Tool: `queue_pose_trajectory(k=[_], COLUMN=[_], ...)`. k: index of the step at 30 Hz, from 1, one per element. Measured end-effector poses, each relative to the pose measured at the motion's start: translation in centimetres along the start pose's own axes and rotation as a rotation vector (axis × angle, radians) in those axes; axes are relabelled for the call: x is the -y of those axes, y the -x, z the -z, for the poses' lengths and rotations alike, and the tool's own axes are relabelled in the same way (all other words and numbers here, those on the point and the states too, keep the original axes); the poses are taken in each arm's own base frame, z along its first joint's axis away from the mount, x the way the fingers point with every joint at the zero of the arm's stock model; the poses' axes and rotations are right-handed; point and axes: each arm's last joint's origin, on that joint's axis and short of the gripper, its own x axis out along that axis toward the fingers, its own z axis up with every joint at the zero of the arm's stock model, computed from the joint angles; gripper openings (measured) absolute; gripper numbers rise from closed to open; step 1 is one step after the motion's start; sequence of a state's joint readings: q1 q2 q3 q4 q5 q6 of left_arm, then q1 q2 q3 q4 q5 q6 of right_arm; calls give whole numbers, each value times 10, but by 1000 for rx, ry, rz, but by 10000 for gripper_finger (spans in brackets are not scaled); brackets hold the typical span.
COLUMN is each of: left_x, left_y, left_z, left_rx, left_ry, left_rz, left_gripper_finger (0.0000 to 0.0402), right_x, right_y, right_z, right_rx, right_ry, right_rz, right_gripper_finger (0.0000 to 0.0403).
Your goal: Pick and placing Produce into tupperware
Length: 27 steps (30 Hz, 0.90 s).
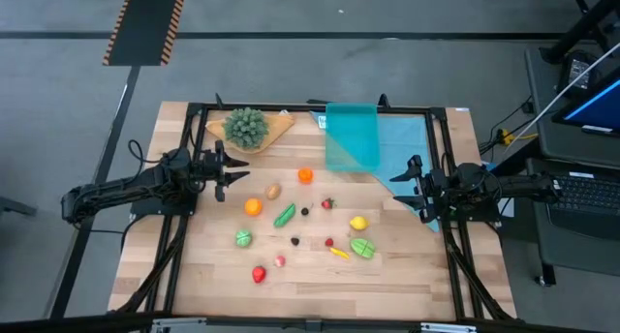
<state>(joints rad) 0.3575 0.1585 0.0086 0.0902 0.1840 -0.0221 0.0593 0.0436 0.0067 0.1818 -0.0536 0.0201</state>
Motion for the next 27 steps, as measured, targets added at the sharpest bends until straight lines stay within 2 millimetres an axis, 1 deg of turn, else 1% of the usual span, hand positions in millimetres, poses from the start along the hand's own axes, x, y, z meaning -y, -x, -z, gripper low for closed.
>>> queue_pose_trajectory(k=[12,20,27], left_x=[0,0,0], left_y=[0,0,0], left_z=[0,0,-1], left_rx=[0,0,12], left_ry=[0,7,20], left_rz=[0,0,-7], left_gripper_finger=[121,121,121], right_x=[0,0,0], right_y=[0,0,0], right_z=[0,0,1], right_rx=[1,0,-11], right_ry=[-2,-103,-104], right_rz=[0,0,1], right_gripper_finger=[245,245,245])
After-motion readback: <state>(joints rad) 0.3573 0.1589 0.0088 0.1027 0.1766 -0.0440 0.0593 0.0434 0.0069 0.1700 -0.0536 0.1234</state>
